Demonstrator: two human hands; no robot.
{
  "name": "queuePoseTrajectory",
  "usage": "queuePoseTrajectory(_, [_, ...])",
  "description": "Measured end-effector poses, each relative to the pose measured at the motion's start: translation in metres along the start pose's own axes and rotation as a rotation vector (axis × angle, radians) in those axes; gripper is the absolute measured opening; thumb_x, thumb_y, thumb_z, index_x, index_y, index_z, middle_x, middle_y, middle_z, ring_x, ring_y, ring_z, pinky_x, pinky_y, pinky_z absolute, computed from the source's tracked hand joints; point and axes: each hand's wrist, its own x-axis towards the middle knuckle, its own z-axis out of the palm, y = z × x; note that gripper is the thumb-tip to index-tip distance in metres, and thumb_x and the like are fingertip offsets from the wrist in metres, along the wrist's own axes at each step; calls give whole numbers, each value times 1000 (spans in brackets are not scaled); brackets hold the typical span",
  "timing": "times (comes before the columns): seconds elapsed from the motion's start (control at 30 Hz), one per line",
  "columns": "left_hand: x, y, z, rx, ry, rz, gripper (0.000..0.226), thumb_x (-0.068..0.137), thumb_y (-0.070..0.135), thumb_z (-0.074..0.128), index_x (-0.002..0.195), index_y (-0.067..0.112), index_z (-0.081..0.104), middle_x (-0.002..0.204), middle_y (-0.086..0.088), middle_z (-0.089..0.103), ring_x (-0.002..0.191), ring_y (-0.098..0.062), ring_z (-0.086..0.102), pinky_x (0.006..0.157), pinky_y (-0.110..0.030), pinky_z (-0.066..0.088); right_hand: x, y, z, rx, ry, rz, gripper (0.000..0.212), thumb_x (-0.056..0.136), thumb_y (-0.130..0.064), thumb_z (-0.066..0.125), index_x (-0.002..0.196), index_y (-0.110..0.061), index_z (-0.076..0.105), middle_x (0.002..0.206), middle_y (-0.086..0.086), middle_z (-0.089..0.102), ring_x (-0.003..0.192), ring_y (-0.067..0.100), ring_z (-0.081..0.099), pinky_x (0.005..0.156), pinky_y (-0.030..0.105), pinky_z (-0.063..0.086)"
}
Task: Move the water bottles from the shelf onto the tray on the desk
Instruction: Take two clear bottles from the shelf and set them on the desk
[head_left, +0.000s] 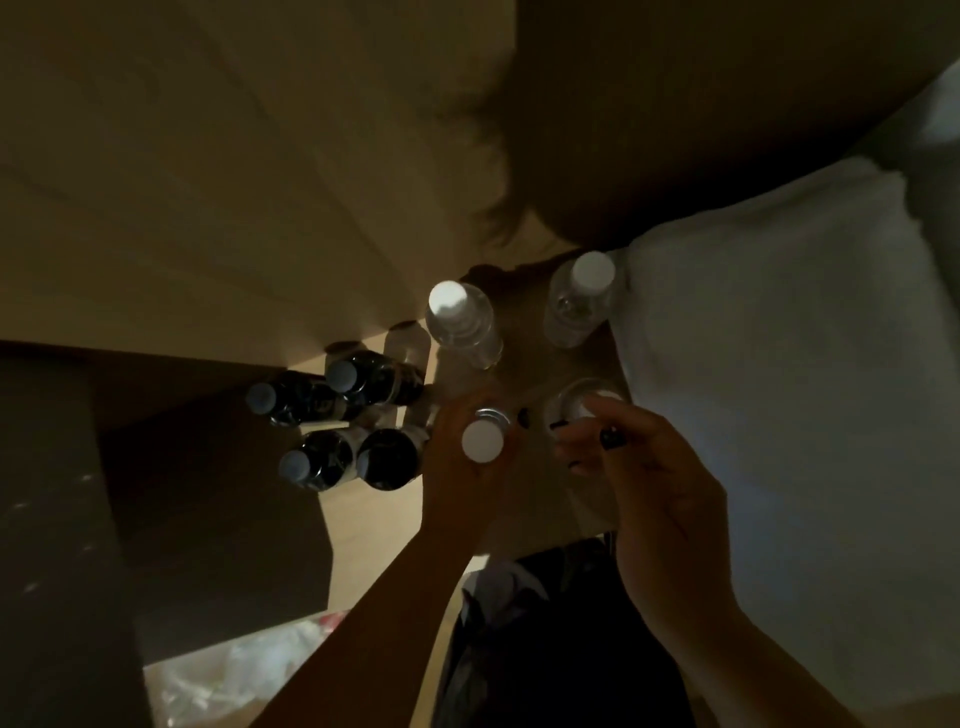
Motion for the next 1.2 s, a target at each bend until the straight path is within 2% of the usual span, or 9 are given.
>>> queuePoseTrajectory(0.2, [-5, 34, -30, -111, 165, -81, 15, 83, 13, 66, 94, 22, 61, 91, 9, 65, 84, 5, 63, 76, -27, 57, 6, -2, 0, -123, -117, -99, 24, 92, -11, 48, 109, -11, 65, 100, -12, 68, 90, -3, 65, 76, 5, 48])
queuePoseTrajectory(0.33, [-19, 74, -65, -228, 210, -111, 14, 79, 31, 67, 88, 30, 58, 82, 21, 68, 82, 3, 65, 69, -26, 56, 12, -12, 1, -180, -258, -74, 39, 87, -42, 46, 118, -23, 57, 101, -15, 67, 93, -7, 64, 69, 5, 49])
queuePoseTrajectory(0.43, [-18, 89, -91, -321, 310, -238, 7, 90, 23, 55, 91, 17, 59, 81, 8, 65, 72, -1, 65, 57, -20, 55, 15, -11, 8, -247, -459, -25, 46, 82, -52, 60, 124, -37, 47, 113, -24, 56, 105, -10, 57, 73, 10, 53])
queuePoseTrajectory(0.5, [-14, 97, -103, -329, 277, -290, 22, 93, 30, 52, 101, 12, 61, 86, 6, 64, 73, 1, 65, 68, -27, 58, 19, -9, 13, -368, -563, -47, 54, 74, -59, 66, 119, -47, 39, 113, -32, 46, 109, -18, 47, 78, 6, 49])
queuePoseTrajectory(0.63, [-7, 105, -109, -545, 198, -398, 29, 82, 44, 59, 96, 20, 66, 91, 1, 73, 91, -14, 69, 78, -36, 53, 25, -7, 14, -349, -561, 6, 66, 59, -49, 79, 110, -50, 39, 111, -33, 45, 107, -23, 45, 73, 2, 47])
queuePoseTrajectory(0.9, [-10, 109, -88, -966, -13, -428, 46, 74, 59, 48, 96, 24, 69, 97, -3, 71, 98, -21, 67, 79, -41, 52, 13, -6, 13, -144, -515, 170, 41, 62, -31, 83, 93, -33, 56, 84, -15, 66, 75, -5, 66, 57, 12, 51])
queuePoseTrajectory(1.0, [-17, 103, -66, -1116, -4, -409, 51, 71, 66, 45, 89, 26, 71, 96, -4, 69, 93, -21, 66, 85, -42, 51, 4, -9, 16, -24, -514, 281, 37, 63, -32, 80, 91, -31, 56, 82, -7, 68, 67, 1, 68, 55, 14, 51])
queuePoseTrajectory(1.1, [-18, 97, -51, -1121, -5, -467, 54, 75, 63, 38, 102, 22, 63, 89, -3, 72, 84, -19, 69, 78, -38, 55, -7, -2, 20, -25, -489, 334, 34, 72, -29, 78, 94, -33, 52, 88, -5, 65, 71, -4, 67, 55, 11, 51])
queuePoseTrajectory(1.2, [-18, 93, -42, -1137, -7, -548, 51, 69, 60, 44, 93, 18, 61, 77, -3, 64, 68, -14, 63, 69, -31, 53, -15, 3, 16, -332, -463, 148, 15, 84, -41, 63, 87, -38, 49, 83, -10, 65, 67, 0, 66, 55, 7, 49])
